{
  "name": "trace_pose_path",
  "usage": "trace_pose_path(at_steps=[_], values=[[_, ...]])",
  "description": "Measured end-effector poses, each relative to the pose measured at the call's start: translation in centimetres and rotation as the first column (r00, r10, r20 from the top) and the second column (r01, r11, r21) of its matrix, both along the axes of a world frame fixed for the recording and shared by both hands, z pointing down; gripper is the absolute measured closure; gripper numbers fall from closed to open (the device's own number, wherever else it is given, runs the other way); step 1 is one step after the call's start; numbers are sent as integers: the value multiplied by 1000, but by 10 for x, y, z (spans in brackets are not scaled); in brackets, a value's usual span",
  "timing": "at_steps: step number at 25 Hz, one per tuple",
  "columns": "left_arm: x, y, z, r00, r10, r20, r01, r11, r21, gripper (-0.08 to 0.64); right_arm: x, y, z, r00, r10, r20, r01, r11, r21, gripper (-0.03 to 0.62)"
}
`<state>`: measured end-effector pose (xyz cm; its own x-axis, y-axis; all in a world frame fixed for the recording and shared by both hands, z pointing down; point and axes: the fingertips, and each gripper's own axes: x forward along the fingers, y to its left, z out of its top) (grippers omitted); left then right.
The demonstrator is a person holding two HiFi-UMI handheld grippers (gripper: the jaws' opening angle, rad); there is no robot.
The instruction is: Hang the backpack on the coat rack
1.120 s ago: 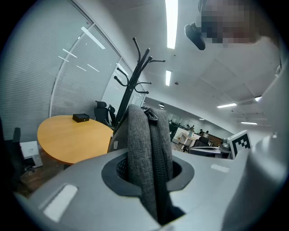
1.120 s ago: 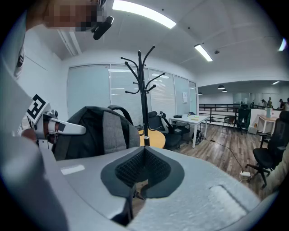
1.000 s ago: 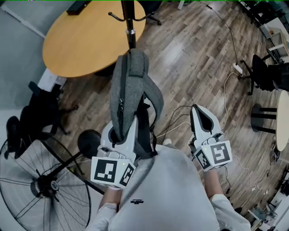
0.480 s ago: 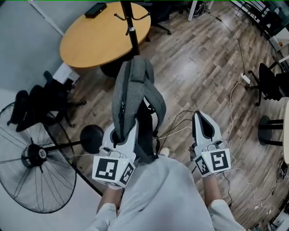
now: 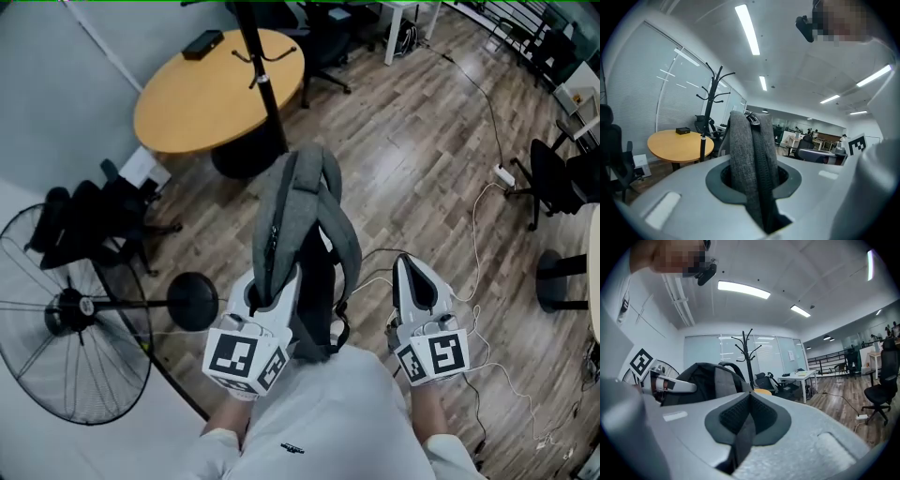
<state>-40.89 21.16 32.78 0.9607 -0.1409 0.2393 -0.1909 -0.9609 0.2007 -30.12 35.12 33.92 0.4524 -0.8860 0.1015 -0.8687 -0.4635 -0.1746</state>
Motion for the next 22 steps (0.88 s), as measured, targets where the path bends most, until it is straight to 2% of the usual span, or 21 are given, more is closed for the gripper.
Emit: trace_pose_path(at_steps=[5, 9, 13, 22], values=[[18, -11, -5, 1000, 21, 7, -21, 1000, 19, 459, 0, -16, -14, 990, -22, -138, 24, 1000, 12, 592], [37, -30, -5, 998, 61, 12, -61, 998, 12, 459, 11, -34, -16, 991, 0, -133, -1, 1000, -7, 592], [53, -58, -5, 998, 69, 2, -69, 998, -9, 460, 43, -57, -9, 991, 41, -127, -53, 994, -93, 591], [80, -105, -16, 987, 154, -38, -156, 987, -42, 459, 70, -111, -30, 981, 107, -161, -120, 990, -69, 591]])
